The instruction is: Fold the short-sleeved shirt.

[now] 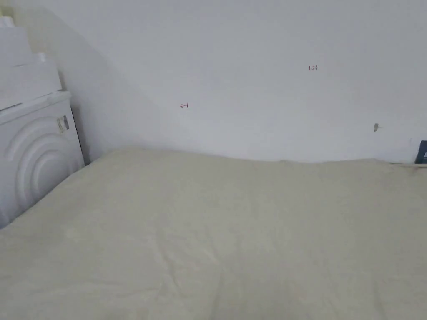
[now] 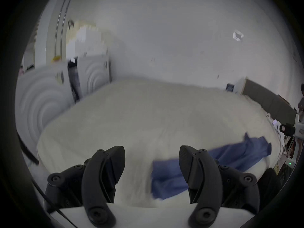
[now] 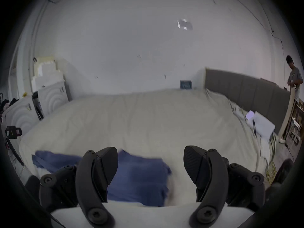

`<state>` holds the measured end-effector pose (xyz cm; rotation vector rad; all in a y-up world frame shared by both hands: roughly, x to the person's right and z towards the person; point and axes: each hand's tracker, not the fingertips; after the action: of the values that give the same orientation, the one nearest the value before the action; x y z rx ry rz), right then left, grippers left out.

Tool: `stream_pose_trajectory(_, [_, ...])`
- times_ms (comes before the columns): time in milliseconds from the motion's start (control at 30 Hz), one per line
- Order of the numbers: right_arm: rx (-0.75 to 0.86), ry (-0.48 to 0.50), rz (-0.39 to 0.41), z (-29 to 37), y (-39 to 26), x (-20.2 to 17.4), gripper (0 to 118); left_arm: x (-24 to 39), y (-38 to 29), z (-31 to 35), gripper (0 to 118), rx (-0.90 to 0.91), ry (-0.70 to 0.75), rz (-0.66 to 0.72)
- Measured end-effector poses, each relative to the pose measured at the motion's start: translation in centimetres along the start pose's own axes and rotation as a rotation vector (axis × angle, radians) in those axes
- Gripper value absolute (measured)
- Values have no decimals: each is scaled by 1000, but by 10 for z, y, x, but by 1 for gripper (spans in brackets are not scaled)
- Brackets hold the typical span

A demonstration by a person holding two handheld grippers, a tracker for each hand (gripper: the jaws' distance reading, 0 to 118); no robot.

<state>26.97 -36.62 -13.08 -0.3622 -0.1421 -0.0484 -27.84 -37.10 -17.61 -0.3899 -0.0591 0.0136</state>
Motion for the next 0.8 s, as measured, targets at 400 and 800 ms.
stream_pose_trajectory(400, [-3, 179, -35, 2, -4, -74, 58, 91, 8, 16, 37, 70, -123, -45])
stream_pose_trajectory(800, [-88, 189, -49, 3, -32, -75, 0, 71, -29, 18, 0, -43, -73, -34])
